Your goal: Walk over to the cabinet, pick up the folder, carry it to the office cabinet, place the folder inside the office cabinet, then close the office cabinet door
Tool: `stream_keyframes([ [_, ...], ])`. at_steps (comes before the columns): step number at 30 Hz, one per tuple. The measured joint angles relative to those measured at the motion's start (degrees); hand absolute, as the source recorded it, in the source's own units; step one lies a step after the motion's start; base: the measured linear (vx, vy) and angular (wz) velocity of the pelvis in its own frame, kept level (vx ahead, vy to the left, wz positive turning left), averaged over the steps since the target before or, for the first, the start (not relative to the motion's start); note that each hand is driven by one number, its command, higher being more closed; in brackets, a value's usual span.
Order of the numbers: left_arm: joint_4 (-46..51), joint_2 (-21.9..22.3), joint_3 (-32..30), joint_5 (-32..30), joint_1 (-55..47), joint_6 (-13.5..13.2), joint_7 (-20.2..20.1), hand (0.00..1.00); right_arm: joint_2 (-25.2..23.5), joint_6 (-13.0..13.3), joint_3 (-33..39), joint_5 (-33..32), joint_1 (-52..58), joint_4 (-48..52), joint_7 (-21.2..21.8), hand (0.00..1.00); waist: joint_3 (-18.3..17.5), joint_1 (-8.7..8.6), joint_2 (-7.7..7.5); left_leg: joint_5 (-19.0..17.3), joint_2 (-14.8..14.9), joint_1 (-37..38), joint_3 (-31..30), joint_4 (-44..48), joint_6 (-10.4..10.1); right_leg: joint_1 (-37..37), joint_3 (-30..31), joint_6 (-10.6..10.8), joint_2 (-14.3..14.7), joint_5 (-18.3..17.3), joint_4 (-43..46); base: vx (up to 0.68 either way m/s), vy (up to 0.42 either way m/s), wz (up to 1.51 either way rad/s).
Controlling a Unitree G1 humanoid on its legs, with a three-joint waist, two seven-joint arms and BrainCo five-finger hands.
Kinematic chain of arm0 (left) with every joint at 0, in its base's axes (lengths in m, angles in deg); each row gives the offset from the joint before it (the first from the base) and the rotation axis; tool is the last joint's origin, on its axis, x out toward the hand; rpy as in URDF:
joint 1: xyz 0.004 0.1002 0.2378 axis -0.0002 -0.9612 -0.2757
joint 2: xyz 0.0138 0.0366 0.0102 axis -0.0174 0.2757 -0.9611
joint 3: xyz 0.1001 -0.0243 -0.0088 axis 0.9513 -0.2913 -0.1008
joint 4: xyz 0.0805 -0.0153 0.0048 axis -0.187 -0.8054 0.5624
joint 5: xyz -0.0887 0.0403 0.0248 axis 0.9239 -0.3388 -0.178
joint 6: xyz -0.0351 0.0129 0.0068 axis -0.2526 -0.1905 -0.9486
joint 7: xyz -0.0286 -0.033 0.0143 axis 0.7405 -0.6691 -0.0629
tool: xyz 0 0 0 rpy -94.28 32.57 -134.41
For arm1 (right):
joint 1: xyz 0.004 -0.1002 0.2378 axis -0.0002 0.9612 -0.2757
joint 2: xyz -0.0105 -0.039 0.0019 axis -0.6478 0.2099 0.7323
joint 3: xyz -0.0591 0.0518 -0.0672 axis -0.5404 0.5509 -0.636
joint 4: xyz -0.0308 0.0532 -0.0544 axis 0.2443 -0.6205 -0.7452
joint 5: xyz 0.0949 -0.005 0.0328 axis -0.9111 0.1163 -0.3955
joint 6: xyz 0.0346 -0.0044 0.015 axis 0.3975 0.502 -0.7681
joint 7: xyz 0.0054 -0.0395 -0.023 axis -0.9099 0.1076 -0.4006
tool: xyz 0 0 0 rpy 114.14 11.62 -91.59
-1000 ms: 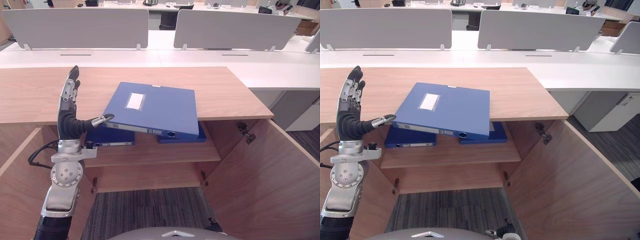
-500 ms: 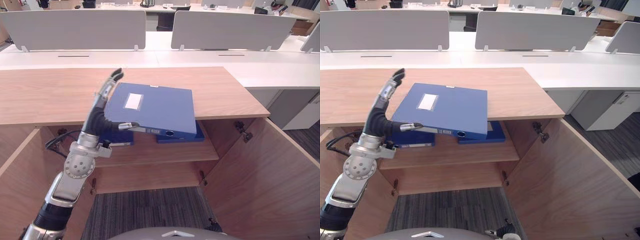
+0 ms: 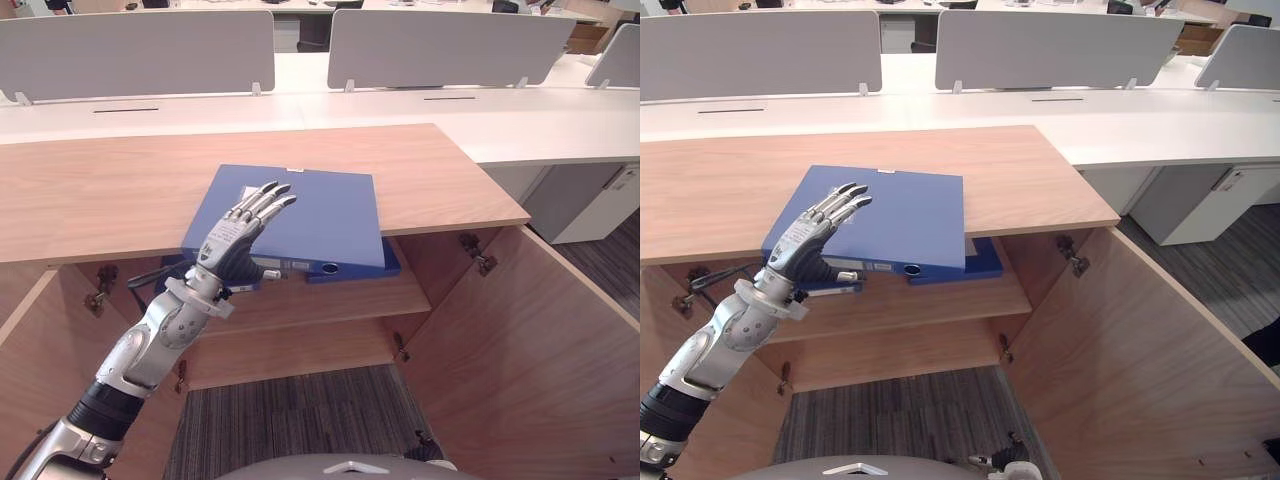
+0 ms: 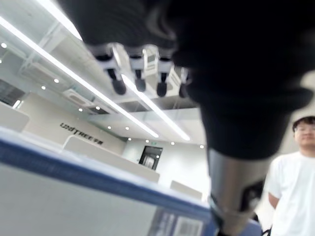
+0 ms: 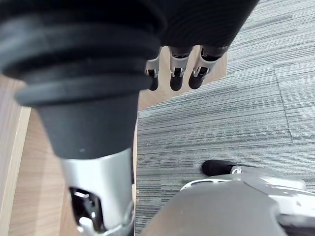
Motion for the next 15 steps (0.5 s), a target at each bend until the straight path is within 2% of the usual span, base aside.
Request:
stream_keyframes([
  [9, -4.1, 0.5, 2.1, -13.4, 0.6, 3.0, 5.1, 0.00, -0.2, 0.7, 0.7, -0.5, 0.0, 0.0, -0.4, 0.00, 0.0, -1.10, 0.00, -0.1, 0.0, 0.0, 0.0, 0.0, -0.1, 0.1, 0.0, 0.0, 0.0, 0.0, -0.2, 0.00, 0.000, 0.00],
  [15, -4.5, 2.5, 2.3, -16.1, 0.6, 3.8, 5.7, 0.00, -0.2, 0.7, 1.0, -0.5, 0.1, 0.0, -0.4, 0.00, 0.2, -1.25, -0.01, -0.2, 0.0, 0.0, 0.1, 0.0, -0.1, 0.0, 0.0, 0.0, 0.0, 0.0, -0.2, 0.00, 0.000, 0.00],
])
